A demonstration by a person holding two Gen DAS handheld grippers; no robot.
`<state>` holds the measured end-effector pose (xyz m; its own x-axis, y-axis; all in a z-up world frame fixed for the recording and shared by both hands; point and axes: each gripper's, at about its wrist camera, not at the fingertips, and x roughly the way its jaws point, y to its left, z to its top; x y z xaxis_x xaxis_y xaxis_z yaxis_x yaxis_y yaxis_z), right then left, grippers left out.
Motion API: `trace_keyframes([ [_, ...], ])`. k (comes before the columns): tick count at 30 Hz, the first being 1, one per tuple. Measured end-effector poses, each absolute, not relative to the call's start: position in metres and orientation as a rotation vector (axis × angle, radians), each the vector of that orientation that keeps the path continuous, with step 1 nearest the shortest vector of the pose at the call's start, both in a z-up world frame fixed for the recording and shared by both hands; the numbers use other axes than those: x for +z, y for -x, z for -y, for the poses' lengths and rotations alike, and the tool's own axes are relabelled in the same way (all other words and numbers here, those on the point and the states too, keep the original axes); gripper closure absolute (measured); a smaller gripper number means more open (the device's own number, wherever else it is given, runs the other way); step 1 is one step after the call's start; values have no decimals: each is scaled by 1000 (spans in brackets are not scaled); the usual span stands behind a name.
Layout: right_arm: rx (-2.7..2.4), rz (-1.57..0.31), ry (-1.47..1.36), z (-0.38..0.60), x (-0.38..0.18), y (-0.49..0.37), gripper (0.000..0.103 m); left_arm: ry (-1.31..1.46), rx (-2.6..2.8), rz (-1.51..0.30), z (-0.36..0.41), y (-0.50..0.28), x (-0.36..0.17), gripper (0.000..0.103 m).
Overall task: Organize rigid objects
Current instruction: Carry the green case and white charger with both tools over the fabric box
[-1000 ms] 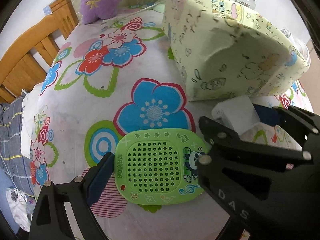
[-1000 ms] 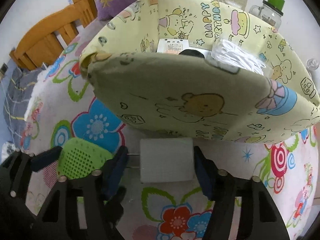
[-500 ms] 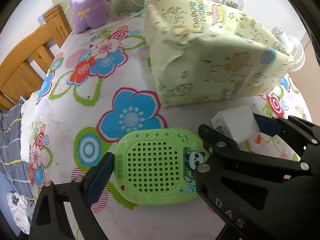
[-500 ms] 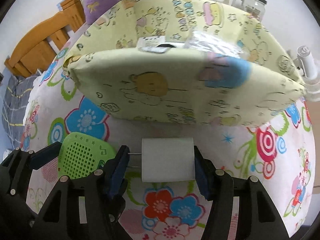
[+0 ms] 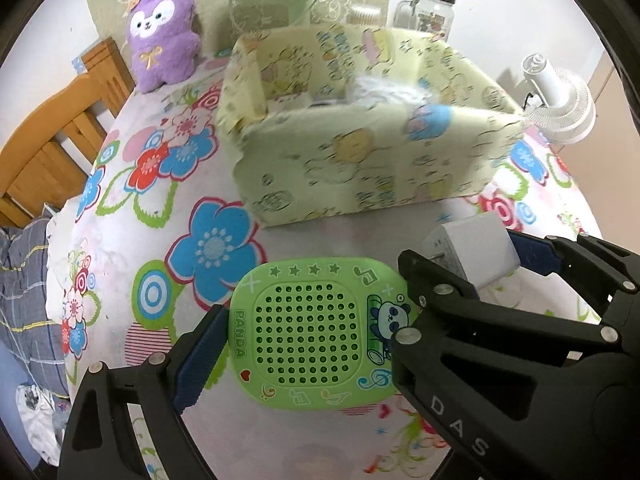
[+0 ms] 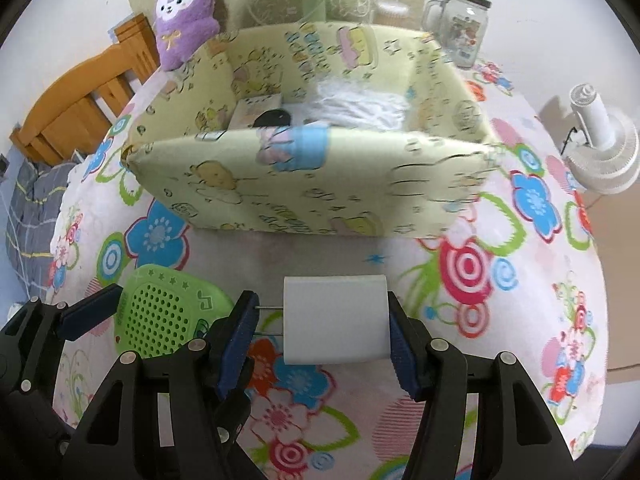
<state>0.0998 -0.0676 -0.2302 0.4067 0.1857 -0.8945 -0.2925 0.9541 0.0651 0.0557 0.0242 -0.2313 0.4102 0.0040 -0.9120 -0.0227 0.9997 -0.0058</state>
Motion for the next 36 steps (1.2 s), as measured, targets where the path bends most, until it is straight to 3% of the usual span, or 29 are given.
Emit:
trace_keyframes([
  [11, 273, -1075, 74, 102, -198, -90, 39, 1, 9, -1102, 12, -49, -198, 8],
  [36, 313, -966, 79, 105, -137, -102, 39, 11, 68, -999, 19, -58, -139, 8],
])
